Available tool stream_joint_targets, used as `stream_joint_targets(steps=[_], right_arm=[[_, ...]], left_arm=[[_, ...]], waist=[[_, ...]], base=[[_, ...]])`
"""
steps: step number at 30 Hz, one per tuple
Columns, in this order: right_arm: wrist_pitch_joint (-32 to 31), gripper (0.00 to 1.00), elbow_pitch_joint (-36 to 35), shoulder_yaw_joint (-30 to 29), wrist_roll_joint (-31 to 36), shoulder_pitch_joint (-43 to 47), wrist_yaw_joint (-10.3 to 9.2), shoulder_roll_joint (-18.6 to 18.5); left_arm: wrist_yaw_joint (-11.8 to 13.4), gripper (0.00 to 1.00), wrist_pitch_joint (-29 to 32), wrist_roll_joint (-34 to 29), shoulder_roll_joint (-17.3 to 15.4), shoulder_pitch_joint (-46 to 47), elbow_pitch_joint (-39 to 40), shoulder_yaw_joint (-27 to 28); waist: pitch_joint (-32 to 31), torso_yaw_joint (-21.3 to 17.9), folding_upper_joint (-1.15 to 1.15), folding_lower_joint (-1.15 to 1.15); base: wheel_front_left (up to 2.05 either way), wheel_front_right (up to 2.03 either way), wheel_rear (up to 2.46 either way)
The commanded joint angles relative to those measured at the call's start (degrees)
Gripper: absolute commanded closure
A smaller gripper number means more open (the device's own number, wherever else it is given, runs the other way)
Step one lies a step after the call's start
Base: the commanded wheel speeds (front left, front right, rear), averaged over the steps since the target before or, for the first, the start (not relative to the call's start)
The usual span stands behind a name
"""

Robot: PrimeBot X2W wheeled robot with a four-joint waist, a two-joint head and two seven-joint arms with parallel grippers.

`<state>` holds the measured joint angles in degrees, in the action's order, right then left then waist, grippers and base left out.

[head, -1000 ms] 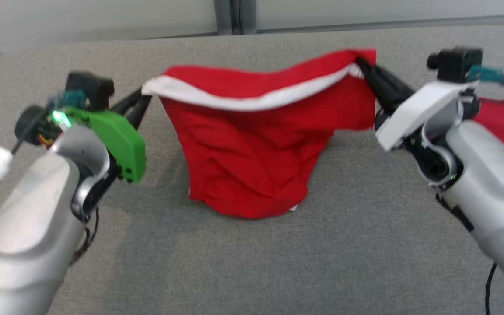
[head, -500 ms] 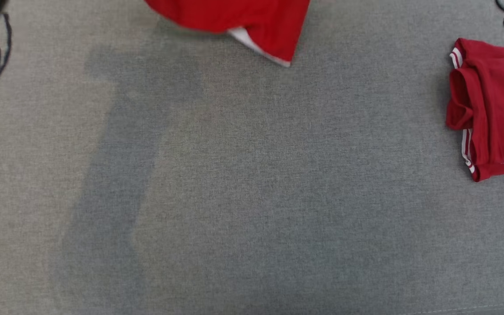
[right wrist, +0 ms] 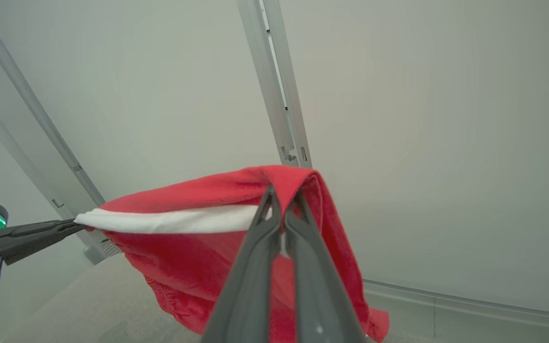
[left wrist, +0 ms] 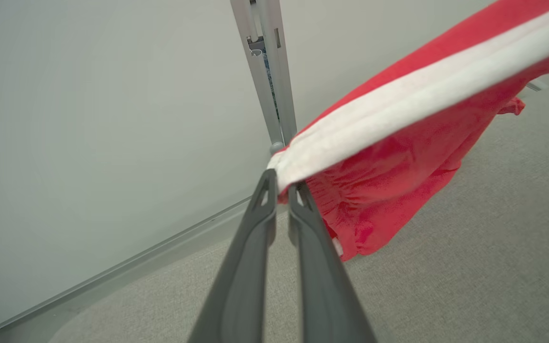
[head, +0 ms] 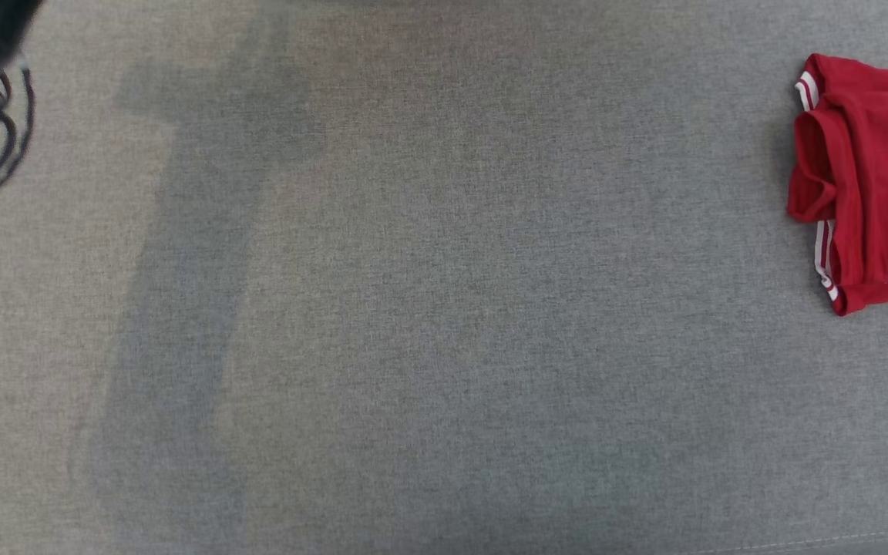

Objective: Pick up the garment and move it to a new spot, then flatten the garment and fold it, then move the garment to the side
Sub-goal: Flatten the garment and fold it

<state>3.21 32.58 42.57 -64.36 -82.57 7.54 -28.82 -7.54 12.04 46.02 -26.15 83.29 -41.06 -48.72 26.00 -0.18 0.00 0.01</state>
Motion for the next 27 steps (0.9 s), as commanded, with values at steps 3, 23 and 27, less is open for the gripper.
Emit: stream_joint_targets(steps=[3, 23, 27], right_arm=[[-3.53, 1.0, -1.77, 3.9, -2.71, 6.35, -0.1, -1.86], [-25.84, 1.0, -21.51, 18.6, -17.31, 40.68, -0.1, -18.08], [-29.51, 1.0, -28.34, 18.87, -19.81, 44.77, -0.11, -24.16]], left_arm=[[0.13, 1.0, 2.9, 5.28, -1.82, -6.22, 1.11, -3.3], [0.38, 1.0, 25.79, 27.42, -17.28, -33.89, 28.37, -19.14], [1.77, 1.0, 29.73, 30.37, -20.36, -36.71, 34.95, -20.33]], waist=[[-2.92, -0.35, 0.0, -0.01], [-22.85, -1.54, 0.0, -0.01], [-24.25, -1.41, 0.0, -0.01]], base=[[0.0, 0.0, 0.0], [0.0, 0.0, 0.0], [0.0, 0.0, 0.0]])
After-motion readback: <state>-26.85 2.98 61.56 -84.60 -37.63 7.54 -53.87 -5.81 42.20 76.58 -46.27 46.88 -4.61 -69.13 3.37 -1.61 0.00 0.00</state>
